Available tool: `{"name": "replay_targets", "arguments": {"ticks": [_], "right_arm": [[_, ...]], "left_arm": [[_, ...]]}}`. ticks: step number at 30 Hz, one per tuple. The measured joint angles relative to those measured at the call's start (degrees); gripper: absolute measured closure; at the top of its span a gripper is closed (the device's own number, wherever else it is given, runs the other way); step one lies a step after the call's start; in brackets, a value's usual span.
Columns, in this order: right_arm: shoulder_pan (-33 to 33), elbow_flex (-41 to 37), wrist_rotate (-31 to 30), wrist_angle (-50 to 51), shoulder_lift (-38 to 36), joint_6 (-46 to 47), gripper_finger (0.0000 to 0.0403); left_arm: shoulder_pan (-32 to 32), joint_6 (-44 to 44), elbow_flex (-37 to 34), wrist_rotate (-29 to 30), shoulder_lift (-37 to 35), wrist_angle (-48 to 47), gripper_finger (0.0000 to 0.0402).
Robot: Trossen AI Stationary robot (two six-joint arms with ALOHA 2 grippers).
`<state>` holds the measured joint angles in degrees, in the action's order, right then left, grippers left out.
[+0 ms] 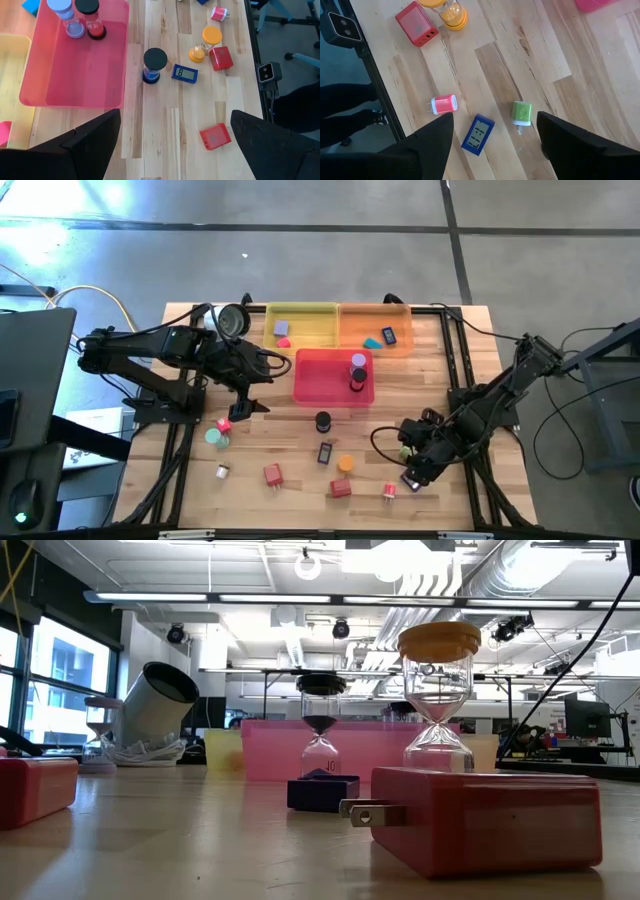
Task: Pick & Place Office items
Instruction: Put the green charger adapter into the yellow bin
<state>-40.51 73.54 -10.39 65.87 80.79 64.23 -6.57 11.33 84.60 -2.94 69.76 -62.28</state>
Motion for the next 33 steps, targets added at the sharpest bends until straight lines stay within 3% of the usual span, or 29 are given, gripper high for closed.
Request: {"name": "replay_targets", "arguments": {"ticks": [13, 22, 33], "right_arm": [[0.00, 0.00, -0.11, 0.30, 0.79, 0.68, 0.0128], [2.14, -0.20, 3.78, 9.15, 6.61, 1.62, 0.0128], [6.77, -10.73, 9.82, -2.90, 7.69, -4.76, 0.0128]], "left_arm": [[0.01, 0.00, 0.00, -0.01, 0.00, 0.00, 0.0032], [0.01, 0.02, 0.00, -0.01, 0.00, 0.00, 0.0032], [0.02, 0.02, 0.00, 0.00, 0.00, 0.00, 0.0032]]}}
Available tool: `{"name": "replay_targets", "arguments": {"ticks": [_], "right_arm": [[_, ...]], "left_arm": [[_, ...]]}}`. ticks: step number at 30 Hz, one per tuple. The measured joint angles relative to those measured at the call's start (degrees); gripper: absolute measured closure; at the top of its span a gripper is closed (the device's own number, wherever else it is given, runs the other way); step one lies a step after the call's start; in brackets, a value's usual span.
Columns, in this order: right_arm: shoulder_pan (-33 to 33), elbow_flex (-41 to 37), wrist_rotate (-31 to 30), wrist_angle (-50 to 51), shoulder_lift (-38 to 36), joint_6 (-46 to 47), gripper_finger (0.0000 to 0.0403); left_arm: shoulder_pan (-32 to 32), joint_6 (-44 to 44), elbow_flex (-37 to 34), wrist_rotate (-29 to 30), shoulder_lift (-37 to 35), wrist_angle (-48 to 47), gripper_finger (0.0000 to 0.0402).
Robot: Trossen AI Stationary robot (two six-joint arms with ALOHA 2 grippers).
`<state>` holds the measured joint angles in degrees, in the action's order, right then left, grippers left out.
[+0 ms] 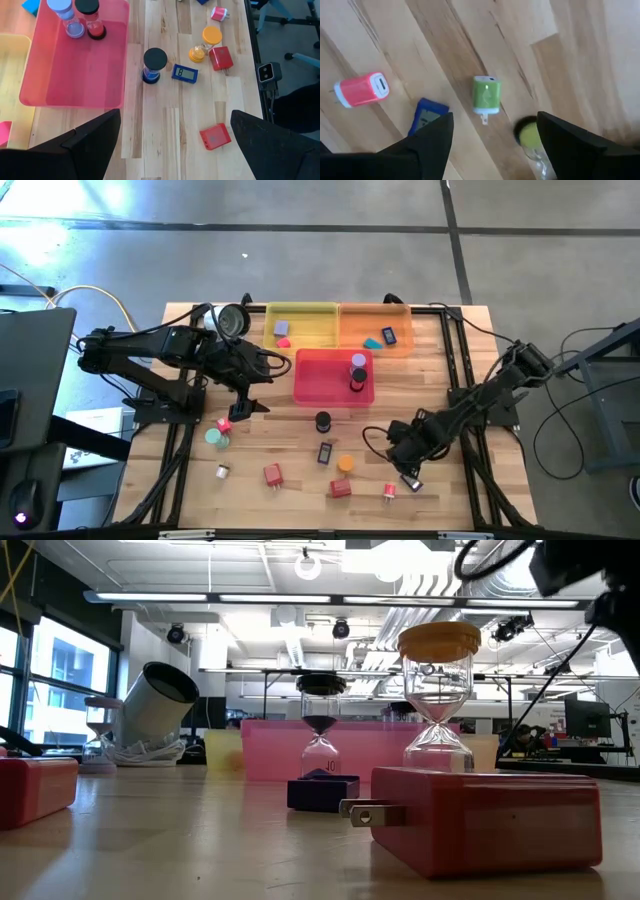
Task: Pick & Place Office items
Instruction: Put the green charger adapter into the yellow bin
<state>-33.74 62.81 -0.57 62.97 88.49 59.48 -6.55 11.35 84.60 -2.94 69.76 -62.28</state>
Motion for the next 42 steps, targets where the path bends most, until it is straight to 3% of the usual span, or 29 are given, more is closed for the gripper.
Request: {"name": "replay_targets", "arguments": {"ticks": [5, 35, 42], "right_arm": [[1.21, -3.56, 4.27, -4.77, 0.00, -1.26, 0.0128], [1.82, -4.99, 0.86, -7.51, -0.03, -4.23, 0.0128], [3.41, -11.31, 3.29, -12.28, -0.09, -4.00, 0.0128]], "left_arm": [[0.00, -0.01, 0.00, 0.00, 0.00, 0.00, 0.0032], [0.00, 0.00, -0.02, -0.02, 0.00, 0.00, 0.0032], [0.00, 0.00, 0.00, 0.00, 0.00, 0.00, 0.0032]]}}
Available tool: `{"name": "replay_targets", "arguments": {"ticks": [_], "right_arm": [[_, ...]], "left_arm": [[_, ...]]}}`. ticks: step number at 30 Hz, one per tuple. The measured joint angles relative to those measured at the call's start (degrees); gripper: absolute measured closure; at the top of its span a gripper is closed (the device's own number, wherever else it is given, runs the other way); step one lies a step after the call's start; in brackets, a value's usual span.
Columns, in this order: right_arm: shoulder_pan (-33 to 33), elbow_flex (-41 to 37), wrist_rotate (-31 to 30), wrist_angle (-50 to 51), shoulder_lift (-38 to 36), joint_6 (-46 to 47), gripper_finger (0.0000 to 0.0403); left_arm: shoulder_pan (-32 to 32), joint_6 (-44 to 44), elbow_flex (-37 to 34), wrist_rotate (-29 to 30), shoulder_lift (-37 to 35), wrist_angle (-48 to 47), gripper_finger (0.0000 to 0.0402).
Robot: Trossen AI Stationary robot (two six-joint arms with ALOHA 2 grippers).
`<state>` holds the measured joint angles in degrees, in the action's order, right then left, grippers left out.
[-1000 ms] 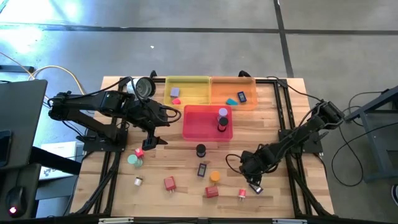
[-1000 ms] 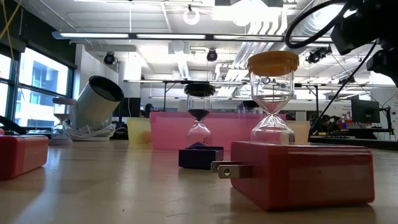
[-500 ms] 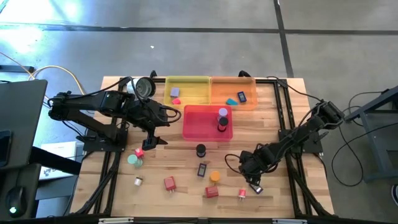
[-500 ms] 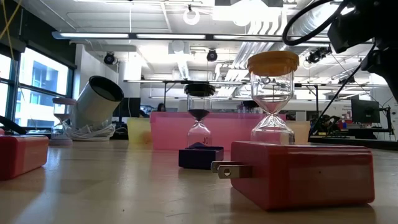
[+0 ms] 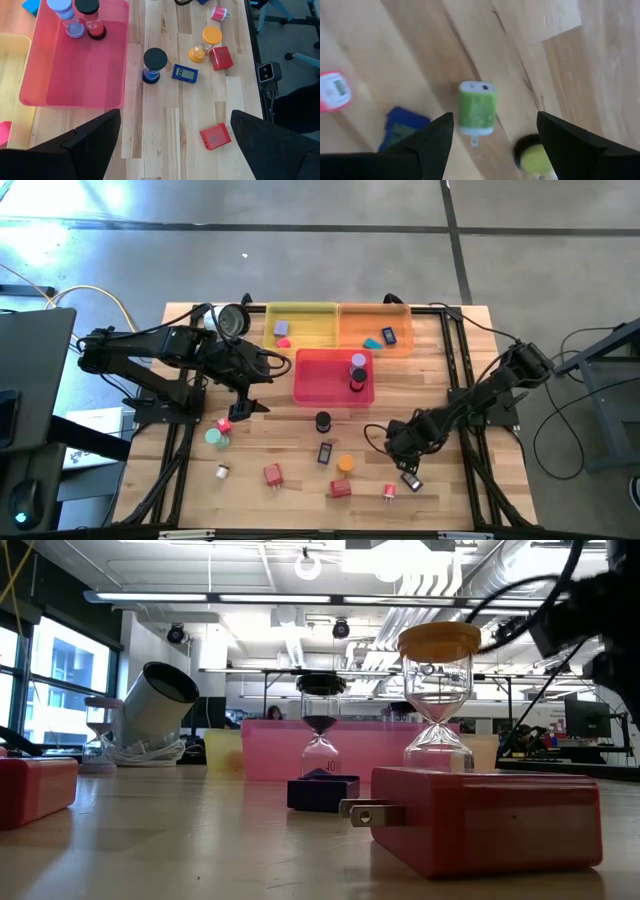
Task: Pick & Place Office items
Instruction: Put the green charger adapter into the yellow bin
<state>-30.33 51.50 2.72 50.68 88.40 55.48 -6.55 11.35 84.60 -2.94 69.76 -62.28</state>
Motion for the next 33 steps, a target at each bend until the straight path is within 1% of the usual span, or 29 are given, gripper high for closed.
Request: {"name": "replay_targets", "arguments": {"ticks": [8, 14, 20, 24, 27, 31, 32, 33], "right_arm": [[0.50, -2.08, 0.84, -2.39, 0.00, 0.16, 0.0128], [0.07, -5.03, 0.94, -8.80, 0.01, 0.20, 0.0128], [0.83, -7.22, 1.56, -9.36, 0.22, 1.73, 0.0133], [0.87, -8.18, 2.13, -9.41, 0.22, 1.70, 0.0162], [0.88, -8.36, 1.93, -9.24, 0.24, 1.36, 0.0201], [0.89, -8.41, 1.77, -9.07, 0.23, 0.34, 0.0265], [0.90, -8.39, 1.88, -9.14, 0.22, 0.24, 0.0278], [0.90, -8.39, 2.03, -9.27, 0.22, 0.20, 0.0280]], "left_arm": [[-0.02, -0.01, -0.02, 0.00, 0.00, 0.00, 0.0032], [-0.01, -0.02, -0.01, 0.00, 0.00, 0.01, 0.0032], [-0.02, 0.00, 0.00, 0.00, 0.00, 0.00, 0.0032], [-0.01, -0.01, -0.02, 0.00, 0.00, 0.01, 0.0032], [-0.02, -0.02, -0.02, -0.02, 0.00, 0.02, 0.0032], [0.00, -0.01, -0.02, 0.00, 0.00, 0.00, 0.0032], [-0.01, 0.00, -0.01, 0.00, 0.00, 0.00, 0.0032], [-0.01, -0.01, -0.02, 0.00, 0.00, 0.00, 0.0032]]}}
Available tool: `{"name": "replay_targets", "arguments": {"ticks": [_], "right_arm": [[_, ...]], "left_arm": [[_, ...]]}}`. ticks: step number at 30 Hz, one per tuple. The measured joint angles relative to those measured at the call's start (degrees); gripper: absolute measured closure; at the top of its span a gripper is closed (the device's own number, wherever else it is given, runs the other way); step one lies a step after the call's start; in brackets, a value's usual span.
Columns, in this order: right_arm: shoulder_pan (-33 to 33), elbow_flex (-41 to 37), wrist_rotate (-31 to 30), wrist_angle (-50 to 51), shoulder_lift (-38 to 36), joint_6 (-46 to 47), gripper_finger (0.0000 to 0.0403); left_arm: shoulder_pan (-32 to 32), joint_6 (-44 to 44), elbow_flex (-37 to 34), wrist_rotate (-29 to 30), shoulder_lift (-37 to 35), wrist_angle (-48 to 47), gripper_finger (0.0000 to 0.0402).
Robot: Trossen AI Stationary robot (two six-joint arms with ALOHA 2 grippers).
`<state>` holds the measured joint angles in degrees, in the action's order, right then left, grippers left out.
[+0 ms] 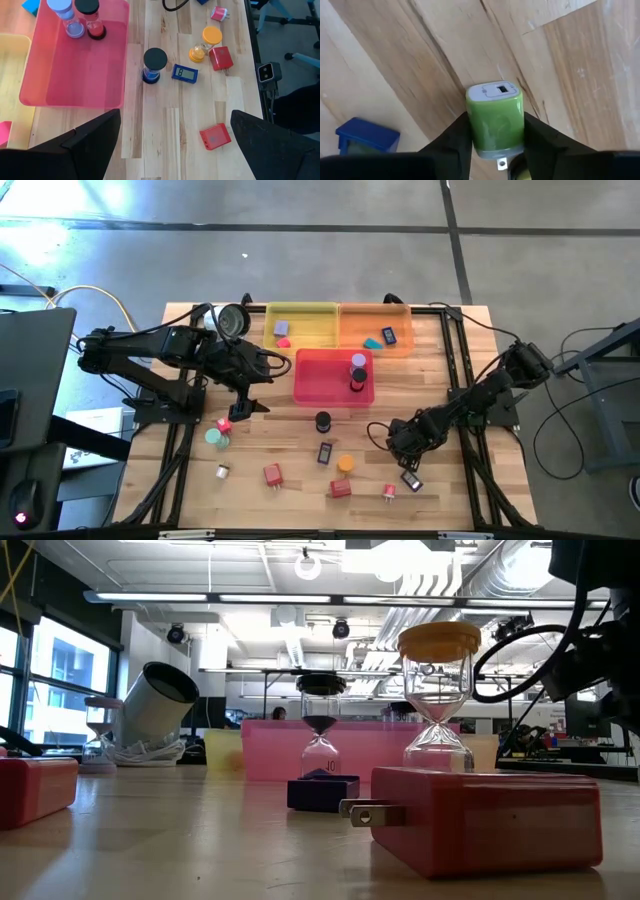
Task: Pick & Place Office items
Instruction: Put the green charger adapter into the yellow bin
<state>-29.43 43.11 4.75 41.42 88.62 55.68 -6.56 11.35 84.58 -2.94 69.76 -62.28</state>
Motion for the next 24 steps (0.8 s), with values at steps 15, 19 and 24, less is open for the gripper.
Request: {"name": "replay_targets", "arguments": {"ticks": [15, 19, 24], "right_arm": [[-0.02, 5.19, 0.06, 2.83, 0.00, 2.34, 0.0280], [1.24, 10.49, -2.31, 9.22, 0.00, 1.00, 0.0280], [3.50, 18.50, -7.58, 16.93, 0.00, -1.19, 0.0280]], "left_arm": [[0.01, -8.93, 0.00, 0.00, 0.00, 2.76, 0.0032], [0.01, -7.86, 0.00, 0.00, 0.00, 3.97, 0.0032], [0.01, -6.41, 0.00, 0.00, 0.37, 8.92, 0.0032]]}}
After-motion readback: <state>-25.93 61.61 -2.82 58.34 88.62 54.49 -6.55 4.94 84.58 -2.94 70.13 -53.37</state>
